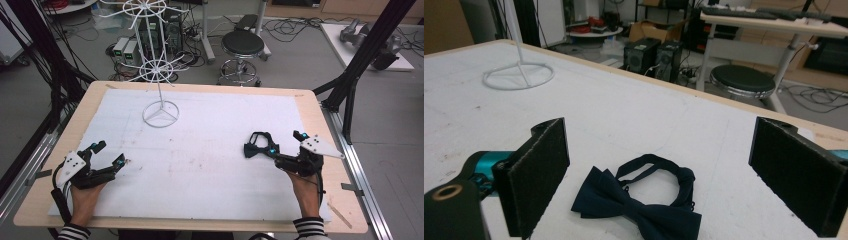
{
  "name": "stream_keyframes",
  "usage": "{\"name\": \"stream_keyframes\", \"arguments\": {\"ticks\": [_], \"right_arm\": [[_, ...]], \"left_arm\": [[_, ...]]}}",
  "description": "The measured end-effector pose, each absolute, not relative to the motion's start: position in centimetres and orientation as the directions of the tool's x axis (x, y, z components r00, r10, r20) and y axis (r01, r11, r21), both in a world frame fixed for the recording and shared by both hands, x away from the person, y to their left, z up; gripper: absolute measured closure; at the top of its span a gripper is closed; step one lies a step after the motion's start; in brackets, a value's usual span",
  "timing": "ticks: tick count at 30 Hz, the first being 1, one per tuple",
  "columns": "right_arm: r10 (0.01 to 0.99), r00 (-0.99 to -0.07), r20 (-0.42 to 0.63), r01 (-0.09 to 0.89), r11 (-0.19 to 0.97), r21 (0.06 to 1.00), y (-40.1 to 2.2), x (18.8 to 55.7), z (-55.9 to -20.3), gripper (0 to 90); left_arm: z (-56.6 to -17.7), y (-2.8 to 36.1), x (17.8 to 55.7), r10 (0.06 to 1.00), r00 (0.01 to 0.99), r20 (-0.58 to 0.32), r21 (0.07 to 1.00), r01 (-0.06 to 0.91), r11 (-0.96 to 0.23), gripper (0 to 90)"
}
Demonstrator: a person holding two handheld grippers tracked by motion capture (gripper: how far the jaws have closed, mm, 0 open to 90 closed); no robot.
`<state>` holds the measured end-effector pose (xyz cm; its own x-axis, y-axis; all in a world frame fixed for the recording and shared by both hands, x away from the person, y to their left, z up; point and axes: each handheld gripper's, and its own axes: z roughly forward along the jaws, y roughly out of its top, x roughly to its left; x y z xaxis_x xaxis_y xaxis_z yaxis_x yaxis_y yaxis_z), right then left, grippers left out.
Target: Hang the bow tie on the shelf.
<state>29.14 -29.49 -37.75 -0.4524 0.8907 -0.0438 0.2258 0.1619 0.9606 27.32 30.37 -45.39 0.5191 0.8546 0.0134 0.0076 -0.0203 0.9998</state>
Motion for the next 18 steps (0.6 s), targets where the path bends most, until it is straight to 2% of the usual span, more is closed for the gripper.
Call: {"name": "stream_keyframes", "arguments": {"ticks": [12,18], "right_arm": [[0.870,-0.492,-0.026,0.368,0.235,0.900,-29.7,32.6,-35.9,8.2],[0.859,-0.509,-0.053,0.413,0.298,0.861,-29.5,34.1,-35.1,8.3]], "left_arm": [[-45.4,30.4,27.3,0.855,0.519,0.012,1.000,0.010,-0.020,16.8],[-45.4,30.4,27.3,0.855,0.518,0.013,1.000,0.008,-0.021,16.8]]}}
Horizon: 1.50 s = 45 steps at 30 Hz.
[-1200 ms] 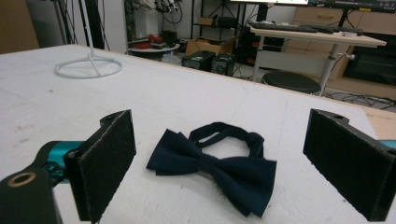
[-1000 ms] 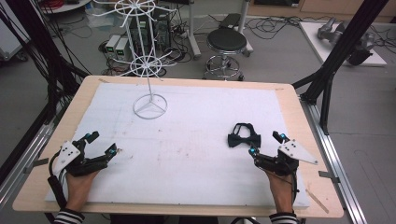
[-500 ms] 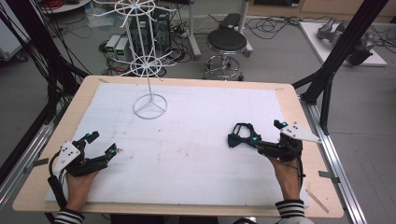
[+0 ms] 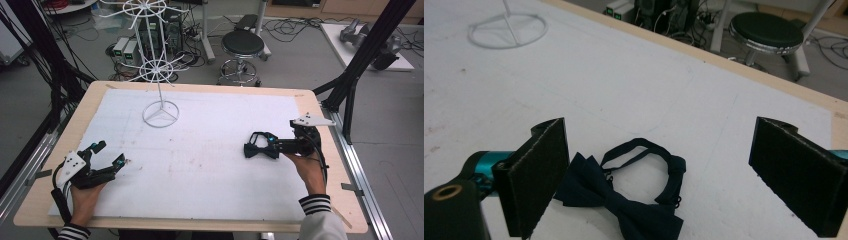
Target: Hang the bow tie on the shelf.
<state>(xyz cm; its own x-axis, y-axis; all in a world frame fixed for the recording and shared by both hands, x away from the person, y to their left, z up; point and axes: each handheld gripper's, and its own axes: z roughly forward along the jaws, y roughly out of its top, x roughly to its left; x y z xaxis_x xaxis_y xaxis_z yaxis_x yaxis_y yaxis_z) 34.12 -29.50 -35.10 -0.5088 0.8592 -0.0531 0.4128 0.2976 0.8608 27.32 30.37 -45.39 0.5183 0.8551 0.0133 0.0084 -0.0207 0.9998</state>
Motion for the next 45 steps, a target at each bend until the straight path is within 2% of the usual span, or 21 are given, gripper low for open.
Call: {"name": "stream_keyframes", "arguments": {"ticks": [12,19,29,31,39,45], "right_arm": [[0.857,-0.515,-0.022,0.522,0.334,0.785,-29.4,37.8,-35.1,8.2],[0.849,-0.529,-0.010,0.588,0.375,0.716,-29.0,39.9,-36.0,8.3],[0.856,-0.516,0.025,0.654,0.375,0.658,-29.1,41.7,-37.4,8.4],[0.855,-0.517,0.039,0.672,0.378,0.637,-29.2,42.0,-37.8,15.8],[0.866,-0.498,0.050,0.715,0.377,0.589,-29.4,42.8,-38.8,15.8],[0.868,-0.491,0.074,0.749,0.376,0.545,-29.2,43.2,-39.5,24.0]], "left_arm": [[-45.4,30.4,27.3,0.856,0.517,0.008,1.000,0.010,-0.016,16.8],[-45.4,30.4,27.4,0.856,0.517,0.006,1.000,0.013,-0.015,16.8],[-45.4,30.4,27.4,0.856,0.516,0.008,1.000,0.012,-0.017,16.7],[-45.4,30.4,27.4,0.856,0.516,0.009,1.000,0.012,-0.018,16.8],[-45.4,30.4,27.4,0.856,0.517,0.012,1.000,0.012,-0.022,16.8],[-45.4,30.4,27.4,0.856,0.516,0.012,1.000,0.012,-0.021,16.8]]}}
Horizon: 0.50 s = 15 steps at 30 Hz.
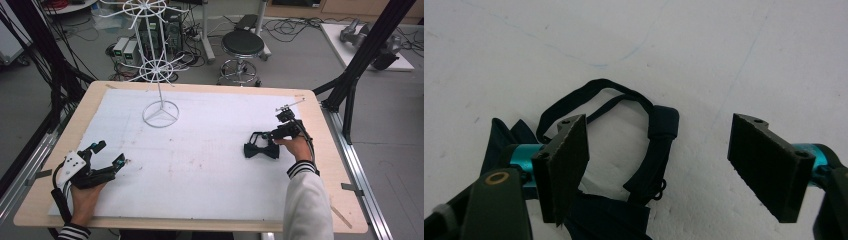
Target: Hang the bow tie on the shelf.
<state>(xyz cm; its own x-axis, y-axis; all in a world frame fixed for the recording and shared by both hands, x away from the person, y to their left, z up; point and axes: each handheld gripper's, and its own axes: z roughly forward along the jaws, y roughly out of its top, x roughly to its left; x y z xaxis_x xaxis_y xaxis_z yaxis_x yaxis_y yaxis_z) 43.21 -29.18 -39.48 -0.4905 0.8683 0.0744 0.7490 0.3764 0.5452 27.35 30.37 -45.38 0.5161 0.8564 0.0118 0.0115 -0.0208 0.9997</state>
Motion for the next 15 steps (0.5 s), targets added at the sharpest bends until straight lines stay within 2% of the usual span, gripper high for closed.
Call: {"name": "stream_keyframes", "arguments": {"ticks": [15], "right_arm": [[0.872,-0.486,0.054,0.786,0.409,0.463,-28.45,43.68,-40.49,43.0]], "left_arm": [[-45.39,30.38,27.33,0.856,0.516,0.012,1.000,0.010,-0.020,16.8]]}}
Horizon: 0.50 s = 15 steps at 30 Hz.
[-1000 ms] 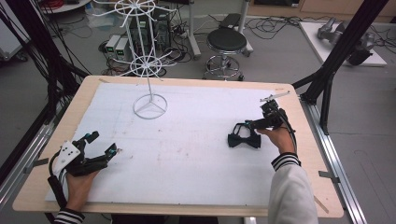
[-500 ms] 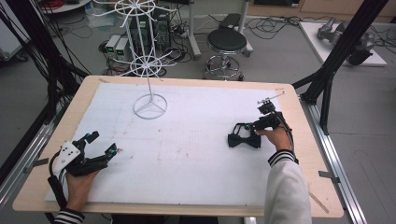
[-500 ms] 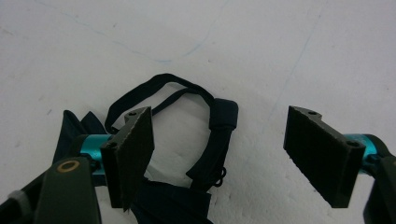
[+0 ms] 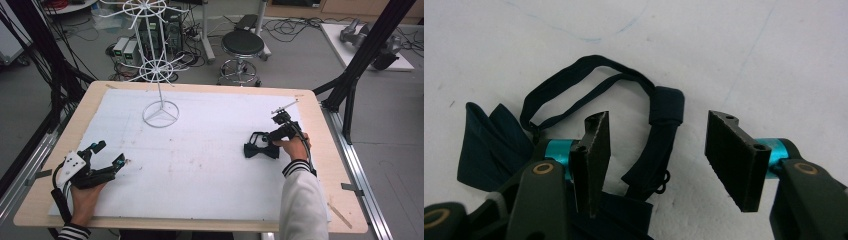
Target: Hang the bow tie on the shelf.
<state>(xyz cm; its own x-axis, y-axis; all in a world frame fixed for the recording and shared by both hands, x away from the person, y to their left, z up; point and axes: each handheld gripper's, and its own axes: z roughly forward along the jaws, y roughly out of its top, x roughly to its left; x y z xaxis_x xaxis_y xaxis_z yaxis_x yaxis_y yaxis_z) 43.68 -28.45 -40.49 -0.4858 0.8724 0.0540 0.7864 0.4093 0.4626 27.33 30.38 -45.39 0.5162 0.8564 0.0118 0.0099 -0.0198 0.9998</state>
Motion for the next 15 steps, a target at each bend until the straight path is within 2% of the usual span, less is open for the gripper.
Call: {"name": "stream_keyframes", "arguments": {"ticks": [15], "right_arm": [[0.885,-0.462,0.059,0.815,0.397,0.421,-28.50,43.92,-40.89,58.5]], "left_arm": [[-45.39,30.36,27.33,0.857,0.515,0.008,1.000,0.011,-0.016,16.8]]}}
